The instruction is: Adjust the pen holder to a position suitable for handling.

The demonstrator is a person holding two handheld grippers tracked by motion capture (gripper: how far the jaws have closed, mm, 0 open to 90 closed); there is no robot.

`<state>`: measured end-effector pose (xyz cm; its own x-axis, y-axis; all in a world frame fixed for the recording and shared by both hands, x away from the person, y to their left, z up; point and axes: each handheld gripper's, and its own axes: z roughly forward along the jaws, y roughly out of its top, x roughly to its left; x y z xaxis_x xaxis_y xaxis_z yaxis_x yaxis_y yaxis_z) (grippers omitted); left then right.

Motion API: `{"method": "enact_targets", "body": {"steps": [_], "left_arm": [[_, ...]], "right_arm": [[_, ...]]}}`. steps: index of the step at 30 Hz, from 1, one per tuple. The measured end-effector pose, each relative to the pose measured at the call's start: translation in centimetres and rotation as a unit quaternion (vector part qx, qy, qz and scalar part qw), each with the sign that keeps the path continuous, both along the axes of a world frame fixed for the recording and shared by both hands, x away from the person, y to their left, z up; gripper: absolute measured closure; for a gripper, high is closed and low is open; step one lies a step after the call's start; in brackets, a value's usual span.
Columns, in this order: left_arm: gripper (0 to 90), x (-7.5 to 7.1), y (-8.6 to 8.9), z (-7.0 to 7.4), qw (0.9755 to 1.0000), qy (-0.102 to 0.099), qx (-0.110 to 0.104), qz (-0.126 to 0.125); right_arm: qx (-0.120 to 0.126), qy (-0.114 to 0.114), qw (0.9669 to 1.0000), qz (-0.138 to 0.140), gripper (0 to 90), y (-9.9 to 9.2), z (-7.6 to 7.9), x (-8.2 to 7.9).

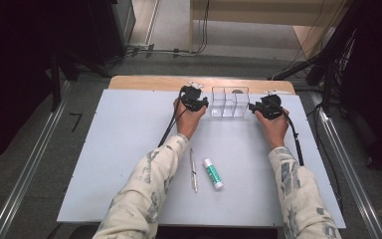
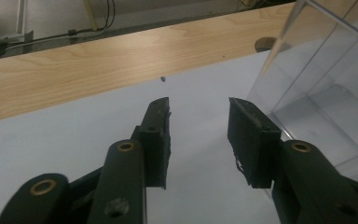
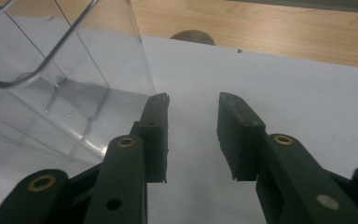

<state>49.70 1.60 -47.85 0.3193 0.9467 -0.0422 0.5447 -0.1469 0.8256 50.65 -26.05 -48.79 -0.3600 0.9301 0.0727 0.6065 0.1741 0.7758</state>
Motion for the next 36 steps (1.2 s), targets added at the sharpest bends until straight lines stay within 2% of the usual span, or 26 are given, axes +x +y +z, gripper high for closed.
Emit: {"method": "enact_targets", "body": {"steps": [3,8,11,13,20,23,28,36], "left_arm": [[68.9,0.1,-0.6,0.2,0.9999,0.002,-0.004,-0.009],[71.0,0.0,-1.1,0.4,0.9999,0.003,-0.003,-0.012],[75.8,-0.2,-1.2,0.4,0.9997,0.006,0.004,-0.022],[79.4,-0.4,-1.2,0.4,0.9997,0.007,0.013,-0.022],[83.5,-1.2,0.1,-0.1,0.9995,0.013,0.004,-0.029],[84.3,-1.9,1.0,-0.2,0.9993,0.016,0.009,-0.032],[87.1,-3.2,2.4,-0.3,0.9993,0.018,0.005,-0.031],[90.0,-5.7,4.2,-0.3,0.9988,0.027,0.011,-0.039]], "right_arm": [[0.007,-0.003,1.0000,0.003,67.1,0.2,0.1,0.0],[0.010,-0.007,0.9998,0.017,72.3,0.8,0.3,-0.2],[0.023,-0.001,0.9995,0.023,79.2,0.8,0.3,-0.3],[0.021,-0.004,0.9993,0.030,83.7,1.1,0.3,-0.5],[0.028,-0.002,0.9985,0.047,86.8,2.1,0.3,-1.2],[0.025,-0.002,0.9980,0.058,87.2,2.8,0.4,-1.8],[0.026,-0.004,0.9965,0.080,87.4,4.0,0.4,-2.8],[0.033,-0.003,0.9941,0.103,87.4,5.6,0.2,-5.1]]}}
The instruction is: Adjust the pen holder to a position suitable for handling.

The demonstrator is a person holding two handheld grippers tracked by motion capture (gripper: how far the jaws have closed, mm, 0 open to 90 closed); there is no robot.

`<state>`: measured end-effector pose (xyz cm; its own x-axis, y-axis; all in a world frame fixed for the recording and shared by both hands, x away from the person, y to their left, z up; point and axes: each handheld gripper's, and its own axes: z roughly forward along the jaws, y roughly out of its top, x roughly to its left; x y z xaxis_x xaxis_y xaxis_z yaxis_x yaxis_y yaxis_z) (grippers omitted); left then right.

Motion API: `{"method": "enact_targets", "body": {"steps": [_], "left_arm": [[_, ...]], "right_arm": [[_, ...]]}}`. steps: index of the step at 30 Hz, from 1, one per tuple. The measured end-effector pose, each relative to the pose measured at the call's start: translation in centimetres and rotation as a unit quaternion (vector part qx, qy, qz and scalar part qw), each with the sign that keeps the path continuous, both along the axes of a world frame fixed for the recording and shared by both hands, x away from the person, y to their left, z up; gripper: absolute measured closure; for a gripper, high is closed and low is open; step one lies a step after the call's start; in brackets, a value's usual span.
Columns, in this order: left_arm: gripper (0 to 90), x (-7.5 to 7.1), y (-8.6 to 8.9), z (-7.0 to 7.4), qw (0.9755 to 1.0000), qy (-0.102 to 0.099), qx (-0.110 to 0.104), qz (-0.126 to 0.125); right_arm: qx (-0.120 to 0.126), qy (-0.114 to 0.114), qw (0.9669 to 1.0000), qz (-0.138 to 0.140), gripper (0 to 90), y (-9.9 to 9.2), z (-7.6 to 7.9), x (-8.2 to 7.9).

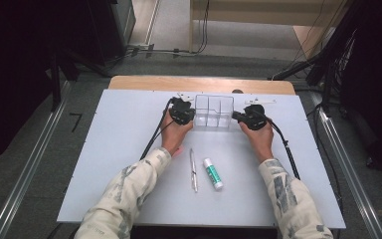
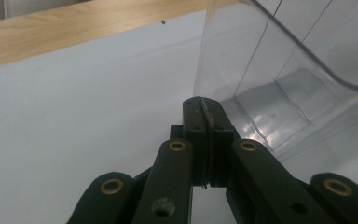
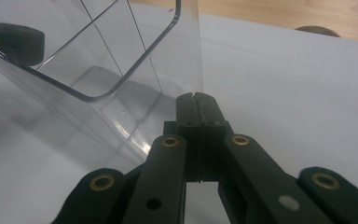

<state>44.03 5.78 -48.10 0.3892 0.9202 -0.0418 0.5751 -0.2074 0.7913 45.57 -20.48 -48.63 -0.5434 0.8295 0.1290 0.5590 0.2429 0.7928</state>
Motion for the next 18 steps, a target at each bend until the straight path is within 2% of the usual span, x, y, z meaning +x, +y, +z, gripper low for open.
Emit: {"method": "enact_targets", "body": {"steps": [5,9,13,18], "left_arm": [[89.9,-1.8,1.6,-0.1,1.0000,0.004,-0.006,0.002],[89.6,-2.7,2.4,-0.1,0.9999,0.008,-0.010,0.004],[88.4,-3.1,2.8,-0.1,0.9999,0.008,-0.011,0.004],[79.9,-3.2,3.1,-0.3,0.9999,0.005,-0.008,0.006]], "right_arm": [[-0.004,-0.001,0.9999,0.013,87.4,1.1,0.0,-1.3],[0.004,-0.001,0.9999,0.015,87.4,2.0,0.0,-2.0],[0.006,-0.001,0.9999,0.010,87.3,2.4,-0.1,-2.3],[0.002,-0.001,1.0000,0.007,81.7,2.4,0.0,-2.4]]}}
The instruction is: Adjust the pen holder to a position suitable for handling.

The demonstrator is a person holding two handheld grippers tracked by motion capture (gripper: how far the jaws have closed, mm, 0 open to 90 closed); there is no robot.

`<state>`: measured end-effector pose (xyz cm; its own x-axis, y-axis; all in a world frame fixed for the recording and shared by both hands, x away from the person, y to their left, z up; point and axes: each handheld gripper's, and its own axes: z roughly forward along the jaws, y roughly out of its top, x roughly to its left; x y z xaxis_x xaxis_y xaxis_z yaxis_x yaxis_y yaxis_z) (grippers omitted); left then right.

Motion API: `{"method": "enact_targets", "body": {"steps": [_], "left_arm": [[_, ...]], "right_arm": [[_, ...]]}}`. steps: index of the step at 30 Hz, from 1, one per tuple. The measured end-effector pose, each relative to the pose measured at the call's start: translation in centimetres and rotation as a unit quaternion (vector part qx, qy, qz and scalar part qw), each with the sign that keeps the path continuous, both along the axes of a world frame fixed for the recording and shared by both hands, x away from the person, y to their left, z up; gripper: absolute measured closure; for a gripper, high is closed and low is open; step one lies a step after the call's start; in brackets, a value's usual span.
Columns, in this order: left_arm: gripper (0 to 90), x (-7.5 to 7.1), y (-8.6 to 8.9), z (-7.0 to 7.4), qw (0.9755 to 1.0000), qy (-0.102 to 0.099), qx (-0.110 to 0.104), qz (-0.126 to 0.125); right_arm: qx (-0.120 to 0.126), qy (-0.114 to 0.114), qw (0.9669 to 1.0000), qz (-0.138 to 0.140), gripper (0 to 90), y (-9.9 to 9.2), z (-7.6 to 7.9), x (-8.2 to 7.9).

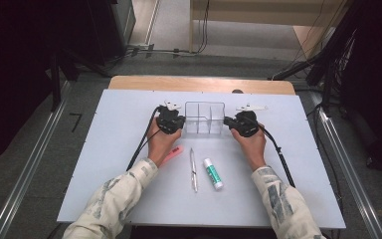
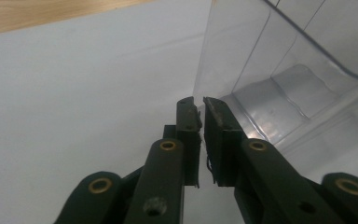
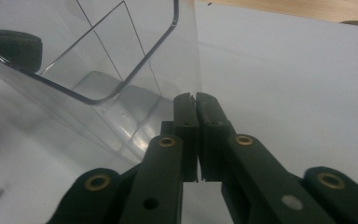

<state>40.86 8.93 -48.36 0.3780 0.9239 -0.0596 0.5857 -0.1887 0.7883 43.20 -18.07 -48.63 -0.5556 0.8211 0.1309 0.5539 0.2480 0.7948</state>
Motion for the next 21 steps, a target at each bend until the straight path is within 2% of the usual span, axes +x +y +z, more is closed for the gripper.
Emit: {"method": "enact_targets", "body": {"steps": [1,2,3,5,10,13,18,21], "left_arm": [[76.8,0.0,0.2,-0.1,1.0000,0.001,0.001,0.002],[74.5,0.0,0.2,-0.1,1.0000,0.001,0.001,0.002],[73.7,-0.1,0.5,-0.1,1.0000,0.001,0.005,0.007],[71.2,-0.3,0.8,-0.1,0.9999,-0.002,0.009,0.013],[57.3,-1.0,2.3,0.4,0.9993,-0.008,-0.004,0.037],[48.2,-1.7,3.4,0.9,0.9984,-0.015,-0.014,0.053],[40.0,-3.3,4.9,1.1,0.9979,-0.015,-0.021,0.059],[36.0,-4.1,5.6,1.1,0.9976,-0.017,-0.026,0.062]], "right_arm": [[-0.005,-0.002,1.0000,-0.006,72.6,-0.1,0.0,0.0],[-0.005,-0.002,1.0000,-0.006,72.6,-0.1,0.0,0.0],[-0.004,0.002,0.9998,-0.017,65.5,-0.3,0.2,0.0],[-0.009,-0.001,0.9996,-0.026,61.5,-0.3,0.4,-0.2],[-0.032,-0.007,0.9983,-0.048,50.1,-0.8,0.7,-0.5],[-0.033,-0.003,0.9974,-0.063,44.7,-1.5,0.6,-0.9],[-0.037,0.011,0.9962,-0.079,35.1,-2.6,0.4,-2.0],[-0.024,0.018,0.9965,-0.078,32.6,-3.0,0.4,-3.0]]}}
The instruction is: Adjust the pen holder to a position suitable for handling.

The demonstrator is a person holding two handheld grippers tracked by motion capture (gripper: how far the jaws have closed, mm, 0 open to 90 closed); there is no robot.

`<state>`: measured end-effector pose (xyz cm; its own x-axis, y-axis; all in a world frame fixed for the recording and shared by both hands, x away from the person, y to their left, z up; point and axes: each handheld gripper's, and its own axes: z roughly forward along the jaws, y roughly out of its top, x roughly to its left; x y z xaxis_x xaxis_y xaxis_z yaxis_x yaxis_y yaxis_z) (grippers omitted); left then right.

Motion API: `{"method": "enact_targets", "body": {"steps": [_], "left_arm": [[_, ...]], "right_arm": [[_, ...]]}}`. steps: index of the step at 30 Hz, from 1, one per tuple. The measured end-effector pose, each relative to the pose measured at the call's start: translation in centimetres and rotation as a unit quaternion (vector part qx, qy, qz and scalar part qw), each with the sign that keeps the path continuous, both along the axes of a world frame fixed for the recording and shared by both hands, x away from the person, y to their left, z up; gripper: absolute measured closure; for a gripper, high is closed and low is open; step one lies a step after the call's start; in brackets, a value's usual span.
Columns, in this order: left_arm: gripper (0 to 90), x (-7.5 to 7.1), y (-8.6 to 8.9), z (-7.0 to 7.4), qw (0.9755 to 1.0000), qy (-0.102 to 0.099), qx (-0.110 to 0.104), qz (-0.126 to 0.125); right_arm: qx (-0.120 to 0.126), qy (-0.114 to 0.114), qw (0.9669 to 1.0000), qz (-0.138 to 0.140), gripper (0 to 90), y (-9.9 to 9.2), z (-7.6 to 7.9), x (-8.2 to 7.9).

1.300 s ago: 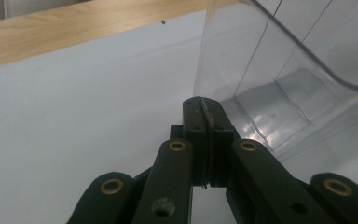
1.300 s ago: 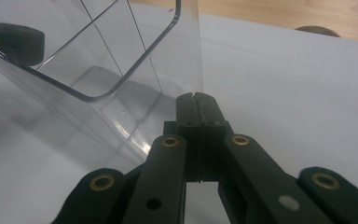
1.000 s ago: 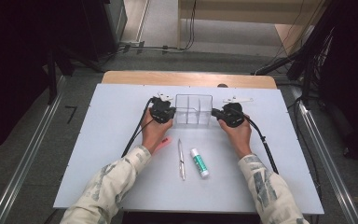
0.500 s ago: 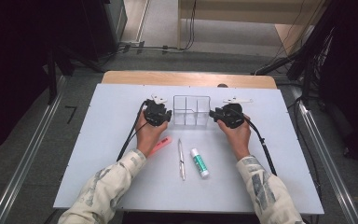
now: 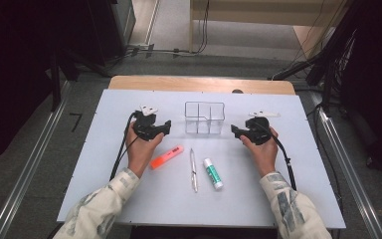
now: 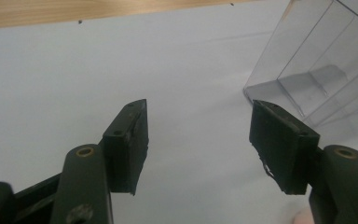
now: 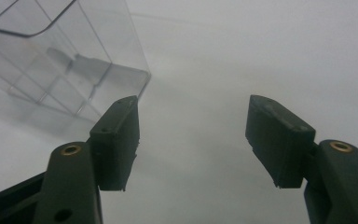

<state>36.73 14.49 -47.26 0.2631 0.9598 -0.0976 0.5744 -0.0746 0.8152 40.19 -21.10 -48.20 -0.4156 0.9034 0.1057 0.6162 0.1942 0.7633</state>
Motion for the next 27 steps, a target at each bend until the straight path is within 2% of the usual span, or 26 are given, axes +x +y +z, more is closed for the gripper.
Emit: {"method": "enact_targets", "body": {"steps": [3,6,7,8,11,14,15,20,24,27], "left_arm": [[31.1,-1.2,0.9,-0.3,1.0000,0.000,-0.002,0.004],[26.0,-2.4,1.8,-0.7,1.0000,-0.001,0.002,0.009],[26.0,-2.7,2.1,-0.8,0.9999,0.004,0.004,0.009],[22.2,-3.0,2.3,-0.9,0.9999,0.007,0.005,0.009],[21.9,-4.6,3.3,-1.4,0.9998,0.011,0.009,0.012],[21.8,-5.3,3.6,-1.6,0.9998,0.015,0.000,0.012],[21.7,-5.7,3.7,-1.6,0.9998,0.015,-0.001,0.011],[19.9,-7.2,3.7,-1.7,0.9999,0.016,0.004,0.005],[19.9,-8.4,3.5,-1.6,0.9999,0.011,0.009,0.000],[19.9,-9.1,3.4,-1.5,0.9999,0.010,0.010,-0.003]], "right_arm": [[0.002,-0.001,1.0000,0.006,31.5,-0.1,0.1,-0.8],[0.005,-0.004,0.9998,0.019,28.9,-0.1,0.2,-2.5],[0.005,-0.004,0.9998,0.019,28.9,-0.1,0.2,-2.5],[0.003,-0.005,0.9998,0.022,27.7,-0.2,0.2,-3.2],[0.003,-0.002,0.9998,0.021,26.1,-0.8,0.0,-4.1],[0.005,0.004,0.9998,0.017,25.3,-1.4,-0.1,-4.8],[0.007,0.008,0.9998,0.014,25.0,-1.9,-0.2,-5.5],[0.011,0.008,0.9998,0.012,24.3,-2.9,0.0,-6.9],[0.005,0.011,0.9999,0.013,23.7,-4.2,0.0,-8.3],[0.003,0.010,0.9999,0.011,23.7,-4.7,0.0,-8.5]]}}
